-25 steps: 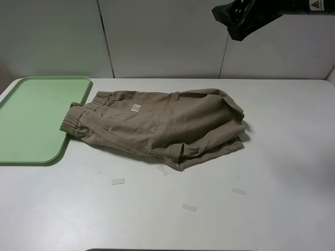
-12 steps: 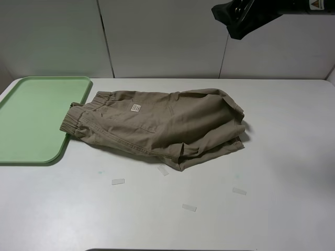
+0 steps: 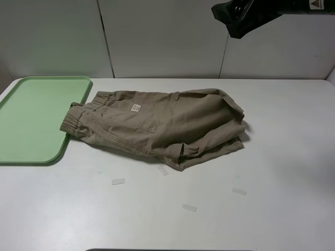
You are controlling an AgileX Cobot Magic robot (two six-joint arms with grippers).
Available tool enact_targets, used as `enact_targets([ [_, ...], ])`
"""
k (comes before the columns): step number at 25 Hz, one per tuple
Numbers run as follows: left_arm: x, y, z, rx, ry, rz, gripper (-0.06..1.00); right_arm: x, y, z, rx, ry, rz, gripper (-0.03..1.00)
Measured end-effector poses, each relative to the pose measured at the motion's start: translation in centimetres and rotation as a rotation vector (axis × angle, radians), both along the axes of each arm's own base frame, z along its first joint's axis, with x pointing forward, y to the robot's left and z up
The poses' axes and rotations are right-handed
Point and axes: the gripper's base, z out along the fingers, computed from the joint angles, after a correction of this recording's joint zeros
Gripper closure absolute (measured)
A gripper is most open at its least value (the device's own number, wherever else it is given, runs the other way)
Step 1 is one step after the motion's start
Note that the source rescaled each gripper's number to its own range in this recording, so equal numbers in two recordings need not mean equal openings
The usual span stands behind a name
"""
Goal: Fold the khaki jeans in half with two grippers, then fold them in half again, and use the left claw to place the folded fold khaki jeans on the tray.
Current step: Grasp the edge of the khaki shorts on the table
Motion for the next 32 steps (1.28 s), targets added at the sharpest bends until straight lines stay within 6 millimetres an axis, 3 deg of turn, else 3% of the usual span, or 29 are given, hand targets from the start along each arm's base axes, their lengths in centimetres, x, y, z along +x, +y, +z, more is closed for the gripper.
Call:
enact_targets([
  [13,0.1,0.0,-0.1,0.005,0.003,0.016,0.22,0.0,0.0,0.0,0.004,0.001,-0.001,0.04],
  [19,0.1,-0.2,-0.1,0.005,0.004,0.175,0.22,0.0,0.0,0.0,0.008,0.004,-0.003,0.04],
  [24,0.1,-0.2,-0.1,0.006,0.003,0.204,0.22,0.0,0.0,0.0,0.043,0.02,-0.018,0.04],
  [32,0.1,-0.2,-0.1,0.006,0.003,0.204,0.22,0.4,-1.7,-1.1,0.184,0.221,-0.268,0.04],
])
